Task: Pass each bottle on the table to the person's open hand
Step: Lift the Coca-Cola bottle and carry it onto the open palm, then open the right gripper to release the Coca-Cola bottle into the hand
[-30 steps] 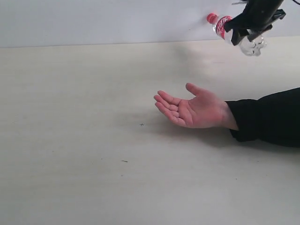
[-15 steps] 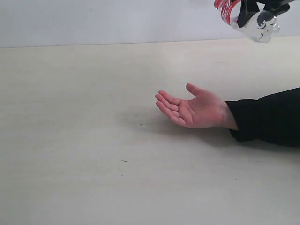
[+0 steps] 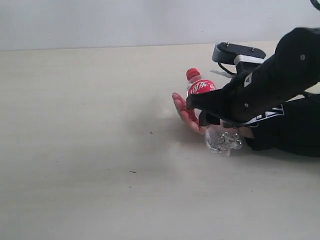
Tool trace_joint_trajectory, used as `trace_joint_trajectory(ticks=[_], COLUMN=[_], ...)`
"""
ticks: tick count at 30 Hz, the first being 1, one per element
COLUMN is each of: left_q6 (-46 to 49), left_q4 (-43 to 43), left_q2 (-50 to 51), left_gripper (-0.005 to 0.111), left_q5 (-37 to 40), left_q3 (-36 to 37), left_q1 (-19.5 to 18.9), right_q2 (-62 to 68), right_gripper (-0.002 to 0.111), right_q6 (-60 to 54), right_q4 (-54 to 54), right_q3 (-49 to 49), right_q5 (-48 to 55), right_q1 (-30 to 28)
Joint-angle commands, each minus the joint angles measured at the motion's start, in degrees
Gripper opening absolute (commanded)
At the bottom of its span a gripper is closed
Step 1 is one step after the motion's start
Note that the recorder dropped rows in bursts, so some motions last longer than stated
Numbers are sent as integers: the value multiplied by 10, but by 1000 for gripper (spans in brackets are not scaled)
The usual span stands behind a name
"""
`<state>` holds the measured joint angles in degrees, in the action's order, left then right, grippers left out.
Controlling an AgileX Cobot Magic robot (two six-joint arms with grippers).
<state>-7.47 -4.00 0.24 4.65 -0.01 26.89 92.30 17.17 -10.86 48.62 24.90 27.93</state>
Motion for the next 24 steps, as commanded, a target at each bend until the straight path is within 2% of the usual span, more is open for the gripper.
trace_joint_trajectory(ticks=[1,4,10,13,15,20,24], left_q6=[-2,-2,-2,-2,-2,-2,-2], left_q4=[1,1,1,1,1,1,1], left_q2=[-1,-1,-1,-1,-1,-1,-1], left_gripper=[1,1,1,1,1,1,1], left_q5=[0,0,0,0,0,0,0], left_q3=[0,0,0,0,0,0,0], left_q1=[-1,-1,-1,-1,-1,-1,-1], right_q2=[-9,-9,-9,-9,-9,-23,-83], right_gripper=[0,9,55,75,80,80,78], right_q6=[53,54,54,49,49,20,6], right_q4=[5,7,10,14,20,20,23], right_q3=[-25,-25,-25,-25,-25,-25,-25], right_q5=[-74,-82,-98,-99,-100,-101,-98], right_q1=[11,11,11,11,11,11,11])
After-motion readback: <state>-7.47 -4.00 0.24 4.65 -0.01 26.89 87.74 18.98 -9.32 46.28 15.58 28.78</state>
